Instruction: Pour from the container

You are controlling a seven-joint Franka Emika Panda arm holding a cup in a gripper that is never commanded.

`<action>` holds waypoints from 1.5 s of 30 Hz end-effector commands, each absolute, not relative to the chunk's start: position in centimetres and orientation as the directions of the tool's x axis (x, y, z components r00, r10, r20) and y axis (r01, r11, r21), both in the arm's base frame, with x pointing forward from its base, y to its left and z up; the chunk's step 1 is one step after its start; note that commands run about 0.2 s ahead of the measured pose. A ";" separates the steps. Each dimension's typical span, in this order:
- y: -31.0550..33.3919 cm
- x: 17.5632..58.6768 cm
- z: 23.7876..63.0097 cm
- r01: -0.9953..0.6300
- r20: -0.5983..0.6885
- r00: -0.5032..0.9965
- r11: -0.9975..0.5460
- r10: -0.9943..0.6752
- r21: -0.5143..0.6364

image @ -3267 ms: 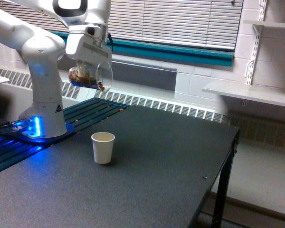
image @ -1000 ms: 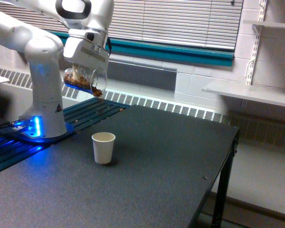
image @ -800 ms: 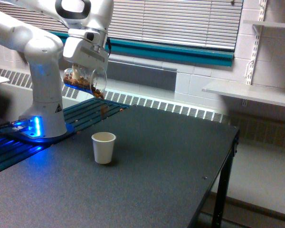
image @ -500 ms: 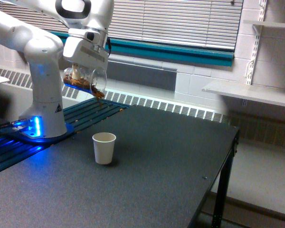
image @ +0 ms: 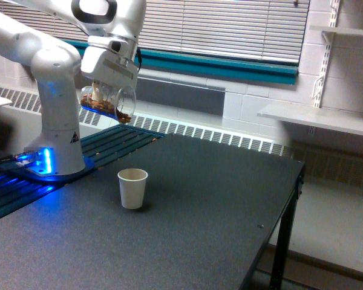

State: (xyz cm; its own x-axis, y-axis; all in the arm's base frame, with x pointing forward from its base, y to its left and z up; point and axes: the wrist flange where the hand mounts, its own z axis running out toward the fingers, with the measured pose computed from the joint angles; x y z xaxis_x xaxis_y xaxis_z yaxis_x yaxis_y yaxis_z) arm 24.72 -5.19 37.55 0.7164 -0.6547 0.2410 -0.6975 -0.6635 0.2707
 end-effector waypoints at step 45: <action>-4.3 23.7 37.3 -0.647 0.179 0.756 -0.677 -0.630 0.351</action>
State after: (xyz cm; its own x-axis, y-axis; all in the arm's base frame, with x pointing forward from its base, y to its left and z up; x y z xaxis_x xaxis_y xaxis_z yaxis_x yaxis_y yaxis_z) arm 24.20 -4.42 38.04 0.7423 -0.6396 0.1998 -0.6665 -0.6741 0.3183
